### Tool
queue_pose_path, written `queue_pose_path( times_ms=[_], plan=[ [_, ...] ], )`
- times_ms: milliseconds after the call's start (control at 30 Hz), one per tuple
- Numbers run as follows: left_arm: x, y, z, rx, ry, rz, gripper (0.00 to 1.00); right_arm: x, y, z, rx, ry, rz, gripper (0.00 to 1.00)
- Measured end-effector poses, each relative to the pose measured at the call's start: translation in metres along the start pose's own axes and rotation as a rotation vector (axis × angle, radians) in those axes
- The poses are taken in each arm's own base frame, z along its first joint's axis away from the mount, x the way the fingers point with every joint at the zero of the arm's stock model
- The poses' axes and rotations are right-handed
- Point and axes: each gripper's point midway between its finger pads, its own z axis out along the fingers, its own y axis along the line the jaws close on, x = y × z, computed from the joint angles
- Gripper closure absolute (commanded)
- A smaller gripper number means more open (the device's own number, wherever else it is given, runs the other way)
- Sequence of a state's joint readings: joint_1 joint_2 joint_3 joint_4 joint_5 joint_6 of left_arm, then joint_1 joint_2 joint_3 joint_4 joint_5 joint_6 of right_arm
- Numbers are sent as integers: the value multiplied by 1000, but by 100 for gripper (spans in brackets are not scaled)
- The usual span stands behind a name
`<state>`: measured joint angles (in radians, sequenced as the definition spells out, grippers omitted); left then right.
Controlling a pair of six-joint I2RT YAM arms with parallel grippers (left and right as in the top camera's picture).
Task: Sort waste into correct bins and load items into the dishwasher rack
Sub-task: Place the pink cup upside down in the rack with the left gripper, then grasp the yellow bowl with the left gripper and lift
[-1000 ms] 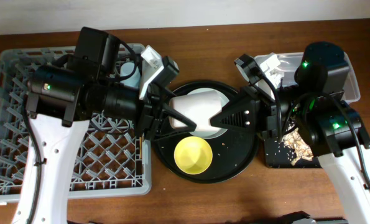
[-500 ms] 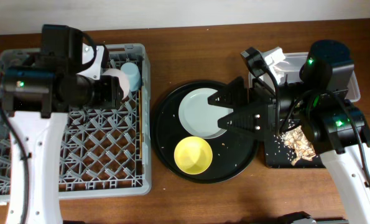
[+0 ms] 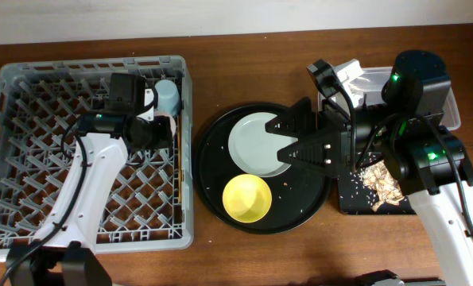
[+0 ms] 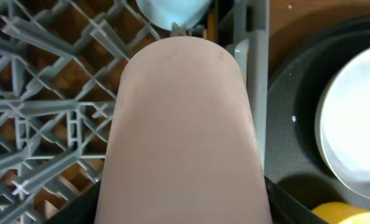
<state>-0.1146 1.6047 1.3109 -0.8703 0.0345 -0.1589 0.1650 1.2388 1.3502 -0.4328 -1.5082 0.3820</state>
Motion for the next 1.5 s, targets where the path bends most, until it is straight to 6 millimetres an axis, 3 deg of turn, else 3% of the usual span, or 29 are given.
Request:
queue_pose_path(
  times_ms=[67, 133, 200, 400, 467, 533, 567, 600, 667, 733, 833, 900, 933, 967, 1033, 1167, 1200, 1300, 1367, 1500],
  plan=[
    [-1, 3, 0, -16, -6, 0, 45, 0, 0, 0, 0, 0, 0, 1],
    [-1, 4, 0, -21, -7, -3, 28, 0, 0, 0, 0, 0, 0, 1],
    [-1, 4, 1, -24, -6, -11, 1, 0, 0, 0, 0, 0, 0, 1],
    [-1, 4, -4, -26, 5, -19, 1, 0, 0, 0, 0, 0, 0, 1],
    [-12, -3, -42, 5, -44, -24, 1, 0, -1, 0, 0, 0, 1, 1],
    [10, -23, -92, 134, -53, -19, 37, 0, -2, 0, 0, 0, 3, 1],
    [23, -34, -120, 208, -65, -15, 51, 0, -2, 0, 0, 0, 3, 1],
    [35, -43, -139, 257, -63, -7, 51, 0, -2, 0, 0, 0, 3, 1],
    [62, -65, -145, 315, 19, 45, 49, 0, -2, 0, 0, 0, 3, 1],
    [76, -85, -136, 348, 60, 110, 50, 0, -2, 0, 0, 0, 3, 1],
    [103, -128, -98, 414, 98, 223, 55, 0, -2, 0, 0, 0, 5, 1],
    [121, -168, -77, 492, 69, 329, 57, 0, -2, 0, 0, 0, 4, 1],
    [133, -178, -69, 510, 85, 354, 57, 0, -2, 0, 0, 0, 3, 1],
    [138, -206, -59, 572, 25, 401, 57, 0, -2, 0, 0, 0, 5, 1],
    [173, -232, -36, 568, 54, 475, 57, 0, -2, 0, 0, 0, 5, 1],
    [207, -257, 16, 458, 93, 540, 57, 0, -2, 0, 0, 0, 6, 1],
    [210, -252, 29, 410, 101, 546, 57, 0, -2, 0, 0, 0, 5, 1],
    [203, -244, 37, 344, 68, 541, 58, 0, -2, 0, 0, 0, 6, 1],
    [201, -243, 38, 332, 59, 540, 69, 0, -2, 0, 0, 0, 6, 1],
    [205, -235, 44, 295, 82, 538, 73, 0, -2, 0, 0, 0, 5, 1]
  ],
)
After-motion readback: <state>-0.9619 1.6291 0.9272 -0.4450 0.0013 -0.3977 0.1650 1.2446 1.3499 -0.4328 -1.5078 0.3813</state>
